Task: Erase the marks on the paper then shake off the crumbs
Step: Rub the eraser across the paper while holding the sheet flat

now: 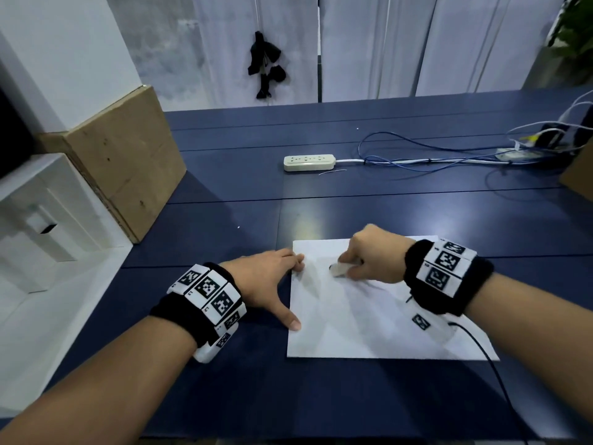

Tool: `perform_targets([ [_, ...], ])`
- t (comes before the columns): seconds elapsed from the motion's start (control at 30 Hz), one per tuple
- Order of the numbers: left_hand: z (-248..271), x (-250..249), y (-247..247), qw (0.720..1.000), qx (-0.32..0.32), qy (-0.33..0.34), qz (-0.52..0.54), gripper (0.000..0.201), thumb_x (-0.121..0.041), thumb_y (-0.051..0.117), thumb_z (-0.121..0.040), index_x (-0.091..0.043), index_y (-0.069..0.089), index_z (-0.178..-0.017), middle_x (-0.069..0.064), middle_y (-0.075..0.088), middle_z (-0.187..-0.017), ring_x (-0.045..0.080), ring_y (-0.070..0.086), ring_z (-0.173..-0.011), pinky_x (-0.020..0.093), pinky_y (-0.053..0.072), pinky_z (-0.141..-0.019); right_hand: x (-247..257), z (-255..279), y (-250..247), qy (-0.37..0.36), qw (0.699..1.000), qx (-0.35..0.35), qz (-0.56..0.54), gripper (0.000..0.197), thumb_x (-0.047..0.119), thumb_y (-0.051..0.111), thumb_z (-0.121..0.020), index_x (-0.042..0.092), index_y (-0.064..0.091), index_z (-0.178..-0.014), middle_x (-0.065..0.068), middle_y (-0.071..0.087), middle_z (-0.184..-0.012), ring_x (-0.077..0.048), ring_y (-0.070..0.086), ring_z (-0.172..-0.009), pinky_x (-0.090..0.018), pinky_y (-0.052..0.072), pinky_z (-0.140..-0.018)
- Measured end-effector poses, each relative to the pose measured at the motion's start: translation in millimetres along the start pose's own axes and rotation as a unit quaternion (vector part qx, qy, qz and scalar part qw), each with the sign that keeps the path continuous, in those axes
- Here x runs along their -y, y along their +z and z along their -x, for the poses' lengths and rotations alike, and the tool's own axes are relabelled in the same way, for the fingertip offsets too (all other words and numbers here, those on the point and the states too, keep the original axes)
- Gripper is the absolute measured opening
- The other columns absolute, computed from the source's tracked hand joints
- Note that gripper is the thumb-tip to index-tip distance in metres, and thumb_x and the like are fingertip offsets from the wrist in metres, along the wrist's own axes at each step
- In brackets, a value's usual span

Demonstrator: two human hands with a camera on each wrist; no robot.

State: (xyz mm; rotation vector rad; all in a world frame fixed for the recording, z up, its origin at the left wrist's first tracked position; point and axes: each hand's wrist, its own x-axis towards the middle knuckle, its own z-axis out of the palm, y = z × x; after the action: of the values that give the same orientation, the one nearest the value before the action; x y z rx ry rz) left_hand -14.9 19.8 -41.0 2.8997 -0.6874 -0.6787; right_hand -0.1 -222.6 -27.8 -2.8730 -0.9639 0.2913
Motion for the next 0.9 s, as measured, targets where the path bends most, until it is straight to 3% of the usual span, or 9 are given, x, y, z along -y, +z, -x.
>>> perform_targets([
  [0.13, 2, -2, -1, 1.0, 0.002, -0.003, -0.006, 0.12, -0.075, 0.081, -0.05, -0.026, 0.033, -0.148, -0.025, 0.032, -0.14, 0.005, 0.038, -0.133, 0.043, 0.043, -0.106, 17, 24, 5, -0.072, 0.996, 0.039, -0.024, 0.045, 0.053, 0.044, -0.082, 0.013, 0.066, -0.08, -0.008, 0.059, -0.069, -0.023, 0.047, -0.064, -0.034, 0.048, -0.066],
  [0.27, 3, -5, -3, 1.0, 0.004, -0.002, -0.01, 0.118, -0.075, 0.081, -0.05, -0.024, 0.034, -0.147, -0.023, 0.033, -0.141, 0.006, 0.038, -0.133, 0.043, 0.043, -0.106, 26, 28, 3, -0.111, 0.987, 0.114, -0.036, 0.029, 0.041, 0.065, -0.085, 0.026, 0.074, -0.109, 0.001, 0.069, -0.086, -0.011, 0.053, -0.073, -0.02, 0.041, -0.07],
  [0.4, 3, -6, -3, 1.0, 0.005, -0.004, -0.014, 0.118, -0.075, 0.081, -0.051, -0.025, 0.034, -0.146, -0.023, 0.032, -0.141, 0.006, 0.038, -0.133, 0.044, 0.043, -0.106, 3, 0, -1, -0.038, 0.999, 0.011, -0.001, 0.025, 0.034, 0.061, -0.087, 0.012, 0.071, -0.083, -0.01, 0.051, -0.061, -0.026, 0.039, -0.062, -0.038, 0.049, -0.065],
  [0.47, 2, -4, -2, 1.0, 0.005, -0.005, -0.011, 0.118, -0.075, 0.081, -0.05, -0.024, 0.034, -0.145, -0.023, 0.032, -0.141, 0.006, 0.039, -0.133, 0.045, 0.043, -0.106, -2, 2, 3, -0.022, 1.0, -0.004, -0.006, 0.031, 0.035, 0.059, -0.088, 0.008, 0.064, -0.074, -0.011, 0.043, -0.059, -0.024, 0.033, -0.06, -0.039, 0.047, -0.06],
  [0.6, 0, -3, -2, 1.0, 0.003, -0.007, -0.01, 0.115, -0.075, 0.081, -0.049, -0.025, 0.037, -0.142, -0.024, 0.034, -0.136, 0.006, 0.041, -0.13, 0.043, 0.044, -0.105, 19, 32, 8, -0.123, 0.989, 0.072, -0.039, 0.024, 0.039, 0.062, -0.087, 0.02, 0.072, -0.096, -0.001, 0.061, -0.076, -0.014, 0.046, -0.065, -0.024, 0.043, -0.067],
  [0.67, 0, -2, -2, 1.0, 0.003, -0.006, -0.009, 0.114, -0.075, 0.081, -0.048, -0.024, 0.039, -0.141, -0.025, 0.034, -0.131, 0.006, 0.041, -0.128, 0.043, 0.044, -0.105, 22, 35, 5, -0.116, 0.984, 0.121, -0.064, 0.03, 0.044, 0.062, -0.085, 0.027, 0.073, -0.107, 0.001, 0.067, -0.08, -0.013, 0.057, -0.07, -0.022, 0.047, -0.069],
  [0.73, -1, -2, -2, 1.0, 0.004, -0.008, -0.007, 0.114, -0.075, 0.082, -0.048, -0.024, 0.039, -0.141, -0.026, 0.034, -0.13, 0.006, 0.041, -0.128, 0.042, 0.044, -0.104, 15, 21, 1, -0.084, 0.991, 0.094, -0.054, 0.028, 0.04, 0.065, -0.085, 0.023, 0.074, -0.104, -0.001, 0.069, -0.074, -0.017, 0.058, -0.066, -0.025, 0.049, -0.069],
  [0.83, 1, -5, -3, 1.0, 0.003, -0.006, -0.009, 0.114, -0.073, 0.083, -0.05, -0.025, 0.037, -0.143, -0.026, 0.034, -0.134, 0.006, 0.041, -0.13, 0.043, 0.045, -0.104, -1, 1, -2, -0.025, 0.999, 0.013, -0.028, 0.029, 0.037, 0.06, -0.088, 0.01, 0.071, -0.085, -0.009, 0.052, -0.06, -0.023, 0.041, -0.06, -0.035, 0.045, -0.061],
  [0.9, 1, -6, -3, 1.0, 0.003, -0.006, -0.01, 0.115, -0.072, 0.083, -0.051, -0.024, 0.036, -0.145, -0.024, 0.032, -0.14, 0.005, 0.039, -0.132, 0.042, 0.044, -0.106, -1, 6, 2, -0.03, 0.999, 0.009, -0.032, 0.034, 0.04, 0.058, -0.09, 0.007, 0.067, -0.083, -0.008, 0.048, -0.058, -0.021, 0.036, -0.059, -0.033, 0.043, -0.059],
])
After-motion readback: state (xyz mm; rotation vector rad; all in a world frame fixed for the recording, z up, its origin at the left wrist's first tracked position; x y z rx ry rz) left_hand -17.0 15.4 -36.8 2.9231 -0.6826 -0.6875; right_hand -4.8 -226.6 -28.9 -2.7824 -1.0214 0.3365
